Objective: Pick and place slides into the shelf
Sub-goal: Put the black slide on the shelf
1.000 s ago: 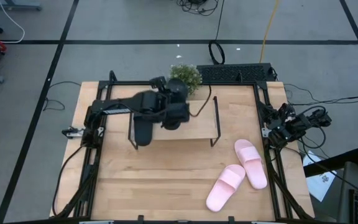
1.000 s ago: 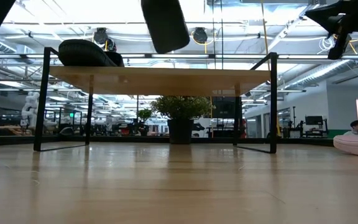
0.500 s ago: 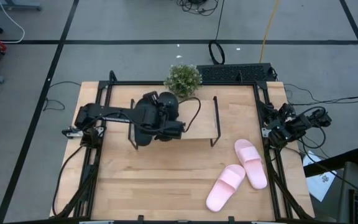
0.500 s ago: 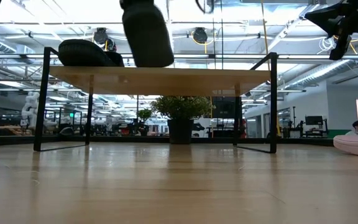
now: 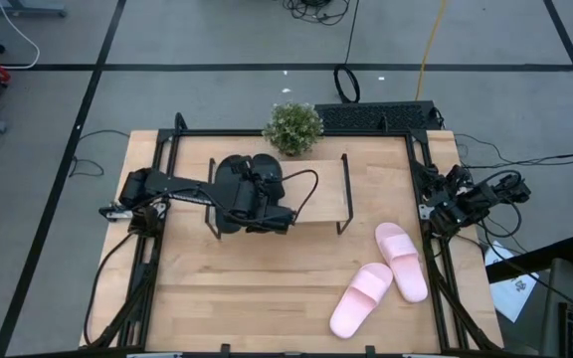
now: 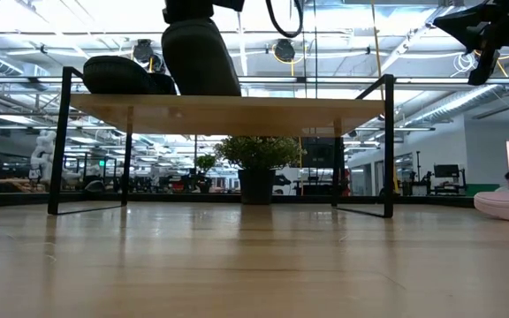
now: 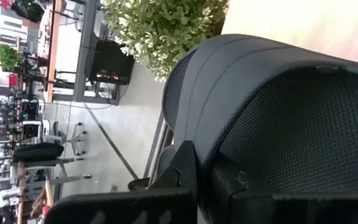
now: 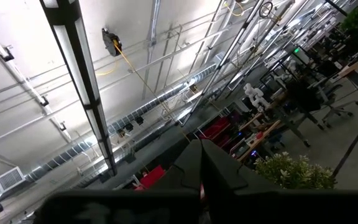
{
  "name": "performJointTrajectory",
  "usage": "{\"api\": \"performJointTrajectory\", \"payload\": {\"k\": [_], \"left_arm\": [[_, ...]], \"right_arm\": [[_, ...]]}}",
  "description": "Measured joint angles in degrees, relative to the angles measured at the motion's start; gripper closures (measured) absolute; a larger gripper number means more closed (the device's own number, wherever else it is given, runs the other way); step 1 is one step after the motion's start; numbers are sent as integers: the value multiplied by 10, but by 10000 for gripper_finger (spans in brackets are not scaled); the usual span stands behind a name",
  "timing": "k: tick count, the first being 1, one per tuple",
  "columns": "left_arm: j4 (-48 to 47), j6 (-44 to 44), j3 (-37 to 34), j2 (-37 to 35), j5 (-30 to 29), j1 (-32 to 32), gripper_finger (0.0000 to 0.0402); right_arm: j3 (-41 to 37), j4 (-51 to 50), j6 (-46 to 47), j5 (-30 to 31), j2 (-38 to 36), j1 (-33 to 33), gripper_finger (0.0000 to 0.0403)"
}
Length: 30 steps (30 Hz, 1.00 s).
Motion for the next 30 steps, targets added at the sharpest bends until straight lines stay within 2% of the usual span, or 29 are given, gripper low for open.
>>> {"api": "performJointTrajectory", "payload": {"k": [21,30], "left_arm": [[-1,-4,-1,0,19,-5,402],[1,-17,-46,0,22,-6,402]], "right_arm": [[0,0,0,0,0,0,403],[0,0,0,0,0,0,403]]}}
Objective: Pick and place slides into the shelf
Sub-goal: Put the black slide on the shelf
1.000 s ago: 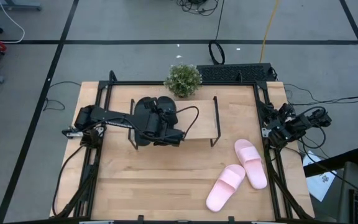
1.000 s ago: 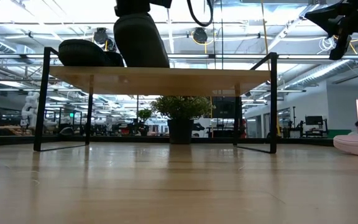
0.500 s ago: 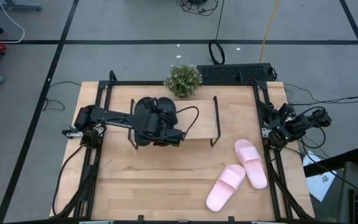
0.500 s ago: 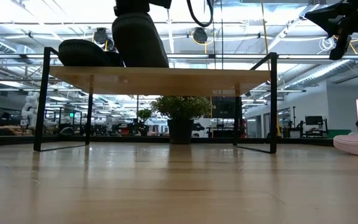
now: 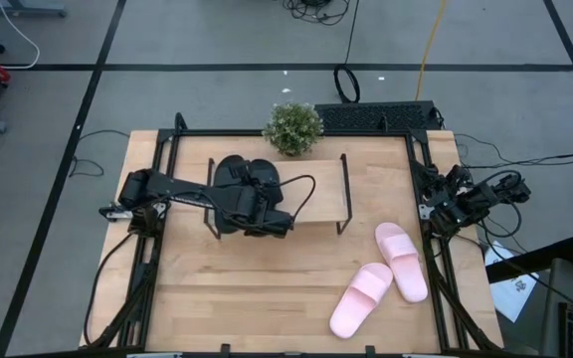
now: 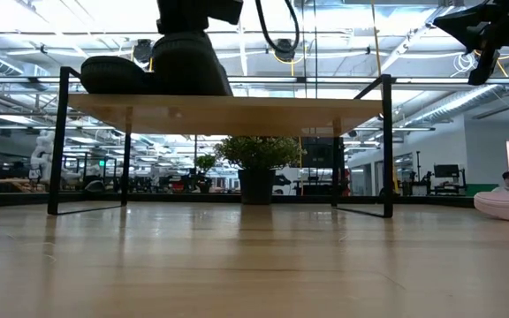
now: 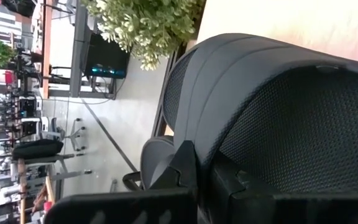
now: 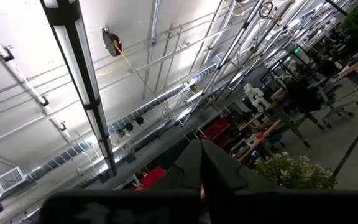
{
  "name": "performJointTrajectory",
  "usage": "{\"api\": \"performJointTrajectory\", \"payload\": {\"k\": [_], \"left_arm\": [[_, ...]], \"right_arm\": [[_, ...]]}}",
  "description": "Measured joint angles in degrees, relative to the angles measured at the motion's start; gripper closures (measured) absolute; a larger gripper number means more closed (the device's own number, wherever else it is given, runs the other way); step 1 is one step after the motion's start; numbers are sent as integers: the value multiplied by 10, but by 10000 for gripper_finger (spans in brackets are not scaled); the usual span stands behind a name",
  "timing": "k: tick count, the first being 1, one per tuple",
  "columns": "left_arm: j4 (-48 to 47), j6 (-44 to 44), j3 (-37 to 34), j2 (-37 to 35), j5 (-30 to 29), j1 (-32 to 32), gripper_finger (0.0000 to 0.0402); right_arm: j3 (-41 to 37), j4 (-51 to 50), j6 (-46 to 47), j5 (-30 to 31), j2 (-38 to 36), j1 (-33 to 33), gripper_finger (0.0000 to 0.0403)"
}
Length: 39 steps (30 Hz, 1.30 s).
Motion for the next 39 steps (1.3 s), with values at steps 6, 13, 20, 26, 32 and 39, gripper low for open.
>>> {"api": "performJointTrajectory", "payload": {"k": [6,13,20,26,32,39], "left_arm": [[-1,-10,-2,0,-1,0,402],[-1,3,-2,0,4,0,401],[-1,2,-2,0,23,1,376],[-1,0,-2,0,28,1,339],[-2,3,-2,0,31,2,317],[-2,5,-2,0,30,2,316]], "right_arm": [[0,0,0,0,0,0,403],[0,0,0,0,0,0,403],[0,0,0,0,0,0,403],[0,0,0,0,0,0,403],[0,0,0,0,0,0,403],[0,0,0,0,0,0,403]]}}
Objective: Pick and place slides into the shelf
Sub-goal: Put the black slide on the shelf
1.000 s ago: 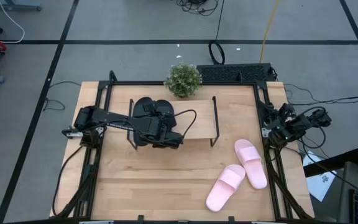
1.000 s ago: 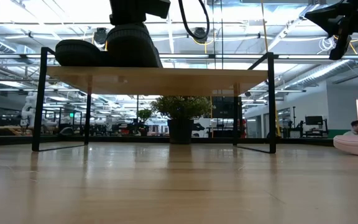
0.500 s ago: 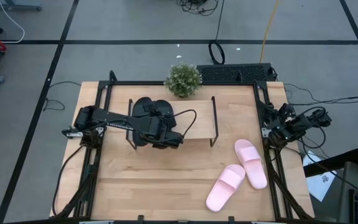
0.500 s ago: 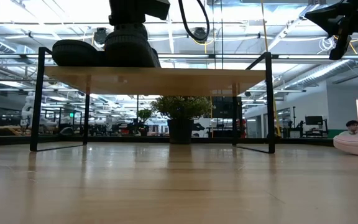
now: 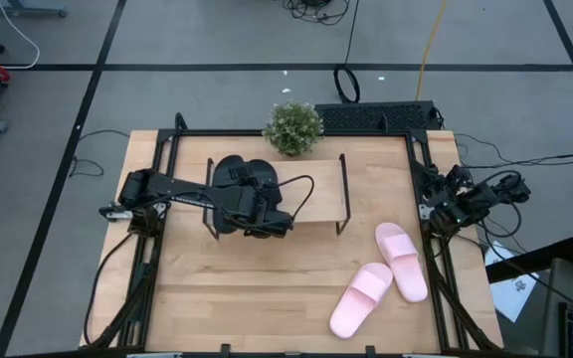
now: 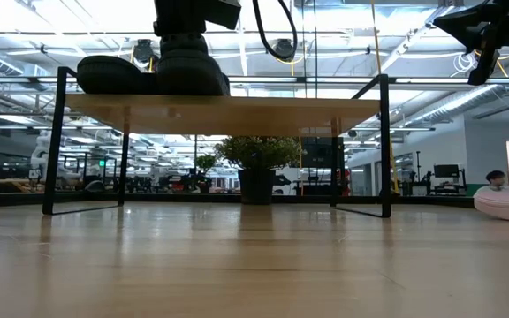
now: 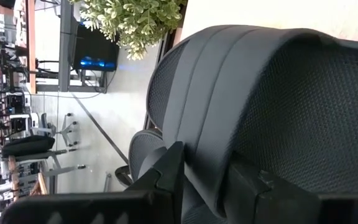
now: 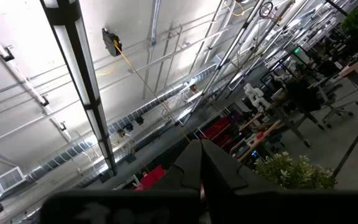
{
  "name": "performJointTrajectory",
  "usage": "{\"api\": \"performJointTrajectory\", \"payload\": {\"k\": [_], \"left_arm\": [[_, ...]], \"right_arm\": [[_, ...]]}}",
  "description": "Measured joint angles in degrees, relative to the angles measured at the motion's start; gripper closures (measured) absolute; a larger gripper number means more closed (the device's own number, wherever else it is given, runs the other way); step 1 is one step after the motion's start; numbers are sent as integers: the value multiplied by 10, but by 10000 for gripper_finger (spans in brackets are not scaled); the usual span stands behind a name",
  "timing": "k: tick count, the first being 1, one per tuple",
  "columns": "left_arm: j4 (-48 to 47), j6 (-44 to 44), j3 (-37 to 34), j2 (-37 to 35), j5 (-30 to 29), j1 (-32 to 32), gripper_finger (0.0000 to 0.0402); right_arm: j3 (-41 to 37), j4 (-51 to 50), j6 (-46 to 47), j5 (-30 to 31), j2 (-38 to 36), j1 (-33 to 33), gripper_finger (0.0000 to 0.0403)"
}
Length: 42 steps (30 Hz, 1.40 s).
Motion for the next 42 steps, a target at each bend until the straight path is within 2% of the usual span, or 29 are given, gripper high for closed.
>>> {"api": "performJointTrajectory", "payload": {"k": [11,22,32,42], "left_arm": [[1,12,0,0,-34,1,316],[1,15,0,0,-33,10,316],[0,12,0,0,8,10,316],[1,-4,0,0,18,9,316]], "right_arm": [[0,0,0,0,0,0,403],[0,0,0,0,0,0,403],[0,0,0,0,0,0,403],[0,0,0,0,0,0,403]]}}
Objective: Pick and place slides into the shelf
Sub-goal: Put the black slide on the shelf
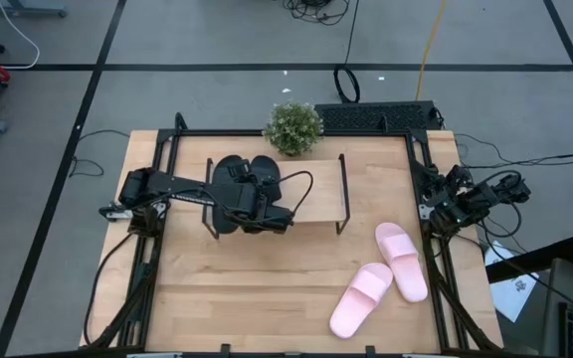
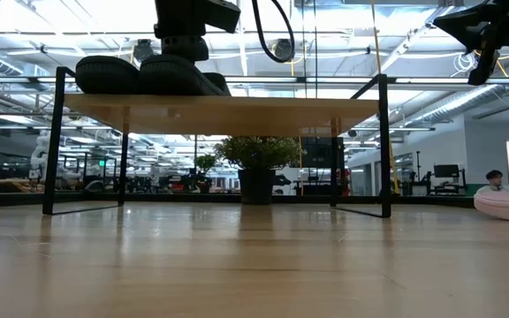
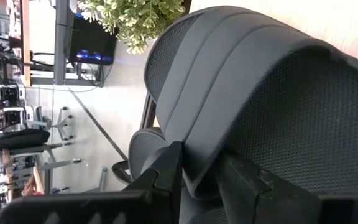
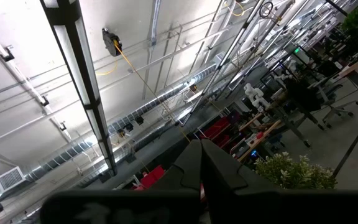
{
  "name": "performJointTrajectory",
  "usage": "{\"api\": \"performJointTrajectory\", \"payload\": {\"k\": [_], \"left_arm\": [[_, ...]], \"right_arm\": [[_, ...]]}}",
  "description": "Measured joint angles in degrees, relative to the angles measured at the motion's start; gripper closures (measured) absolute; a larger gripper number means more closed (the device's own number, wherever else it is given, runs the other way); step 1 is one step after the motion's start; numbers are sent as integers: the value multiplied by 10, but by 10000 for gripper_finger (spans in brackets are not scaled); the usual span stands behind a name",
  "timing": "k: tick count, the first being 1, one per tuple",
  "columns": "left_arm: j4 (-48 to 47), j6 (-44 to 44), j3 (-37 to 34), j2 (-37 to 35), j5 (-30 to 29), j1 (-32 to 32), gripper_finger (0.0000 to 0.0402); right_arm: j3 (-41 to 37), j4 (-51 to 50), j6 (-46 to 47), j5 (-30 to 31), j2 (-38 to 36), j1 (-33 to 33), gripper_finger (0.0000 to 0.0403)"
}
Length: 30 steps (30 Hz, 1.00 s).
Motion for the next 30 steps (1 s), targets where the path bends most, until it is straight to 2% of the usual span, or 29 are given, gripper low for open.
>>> {"api": "performJointTrajectory", "payload": {"k": [14,30], "left_arm": [[0,-4,2,0,20,-11,315],[1,5,41,0,54,-9,315]], "right_arm": [[0,0,0,0,0,0,403],[0,0,0,0,0,0,403]]}}
